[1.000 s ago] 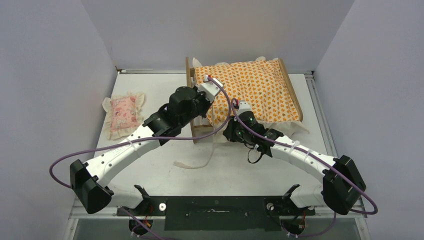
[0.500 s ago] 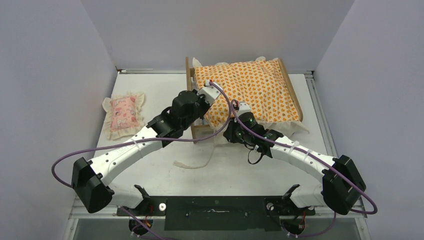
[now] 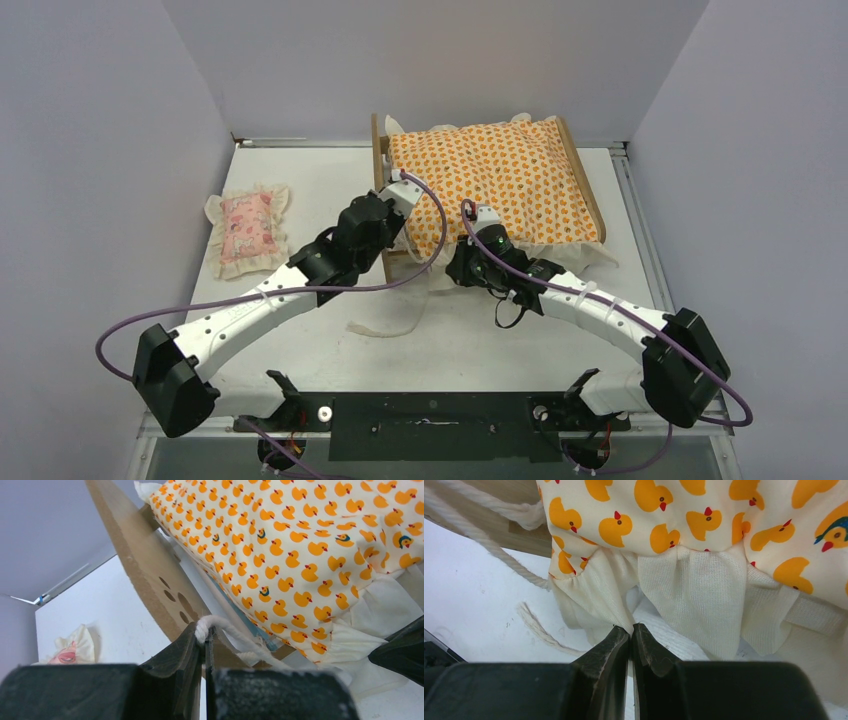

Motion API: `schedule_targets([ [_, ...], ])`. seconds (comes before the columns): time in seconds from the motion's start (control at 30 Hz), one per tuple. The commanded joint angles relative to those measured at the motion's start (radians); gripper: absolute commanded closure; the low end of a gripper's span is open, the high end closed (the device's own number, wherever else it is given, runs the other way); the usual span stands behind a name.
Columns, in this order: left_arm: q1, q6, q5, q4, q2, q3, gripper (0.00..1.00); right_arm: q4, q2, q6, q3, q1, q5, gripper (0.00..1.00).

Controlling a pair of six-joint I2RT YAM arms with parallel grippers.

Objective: Set up the pet bed

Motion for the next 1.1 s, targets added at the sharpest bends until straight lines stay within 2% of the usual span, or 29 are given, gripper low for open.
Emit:
schedule_targets([
  [0.0, 0.006, 0.017, -0.047, 0.069, -0.063, 0.025, 1.0, 0.053, 0.009, 0.015, 0.008, 0.001, -0.007, 0.91],
  [0.17, 0.006, 0.062, -0.044, 0.032, -0.038, 0.099, 1.0, 0.056, 0.016, 0.017, 0.009, 0.0, -0.007, 0.91],
  [0.47, 0.006, 0.051, -0.05, 0.001, -0.035, 0.05, 0.99, 0.071, 0.02, 0.026, 0.002, 0.001, -0.008, 0.9],
  [0.53, 0.005, 0.032, -0.037, -0.011, -0.03, 0.035, 0.91, 0.072, 0.022, 0.027, 0.0, 0.001, -0.009, 0.9],
  [0.63, 0.003, -0.001, -0.025, -0.034, -0.027, 0.024, 0.61, 0.079, 0.03, 0.029, 0.0, 0.001, -0.013, 0.9],
  [0.77, 0.003, -0.024, -0.015, -0.073, -0.042, 0.05, 0.37, 0.087, 0.046, 0.029, 0.005, 0.002, -0.02, 0.9],
  [0.87, 0.004, -0.046, -0.019, -0.133, -0.05, 0.1, 0.28, 0.088, 0.056, 0.027, 0.013, 0.002, -0.023, 0.9],
  [1.07, 0.006, -0.122, 0.094, -0.245, -0.063, 0.173, 0.28, 0.084, 0.064, 0.021, 0.024, 0.001, -0.025, 0.9],
])
